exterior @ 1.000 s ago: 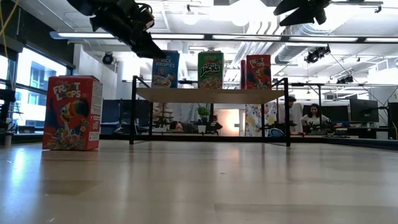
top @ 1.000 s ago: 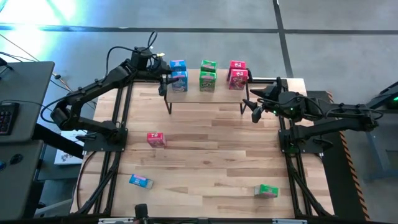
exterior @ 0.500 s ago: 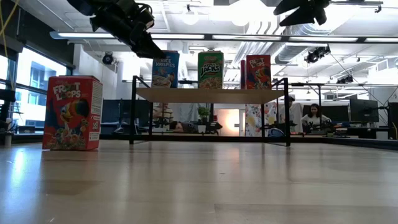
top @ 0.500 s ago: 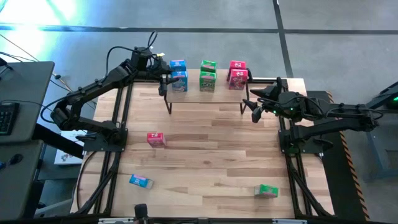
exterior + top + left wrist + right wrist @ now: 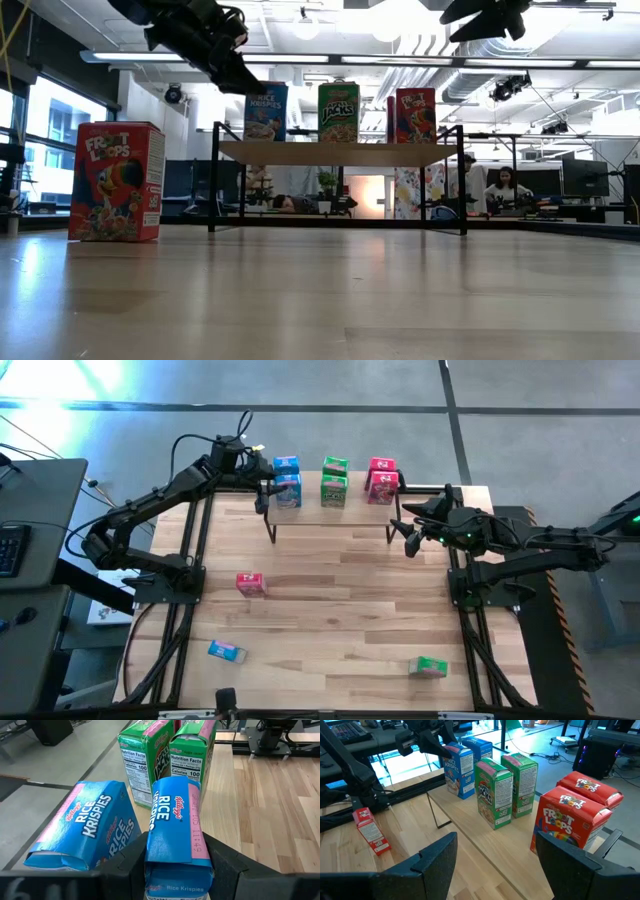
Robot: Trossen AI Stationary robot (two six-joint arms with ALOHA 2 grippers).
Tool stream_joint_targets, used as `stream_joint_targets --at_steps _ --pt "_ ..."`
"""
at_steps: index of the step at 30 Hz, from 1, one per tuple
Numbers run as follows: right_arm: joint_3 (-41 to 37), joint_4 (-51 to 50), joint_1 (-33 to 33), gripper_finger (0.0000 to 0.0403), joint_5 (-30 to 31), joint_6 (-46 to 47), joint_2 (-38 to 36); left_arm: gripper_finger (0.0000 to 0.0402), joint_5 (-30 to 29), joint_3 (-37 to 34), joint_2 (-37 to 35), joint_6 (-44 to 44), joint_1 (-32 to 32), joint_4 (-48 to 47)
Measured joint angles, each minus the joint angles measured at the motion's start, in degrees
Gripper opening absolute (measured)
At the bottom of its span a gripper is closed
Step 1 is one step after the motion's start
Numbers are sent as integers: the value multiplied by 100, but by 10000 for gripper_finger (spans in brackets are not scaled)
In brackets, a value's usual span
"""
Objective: Stack cereal on shelf
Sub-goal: Put the top blue cereal box aligned with the other blue cereal box on the shelf
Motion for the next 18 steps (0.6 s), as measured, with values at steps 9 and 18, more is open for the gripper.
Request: stream_joint_targets --at_steps 9,18 --pt "0 0 0 262 0 -2 0 145 77 2 -2 28 175 -94" --pt "0 -2 0 262 0 -2 0 145 313 2 0 114 254 -122"
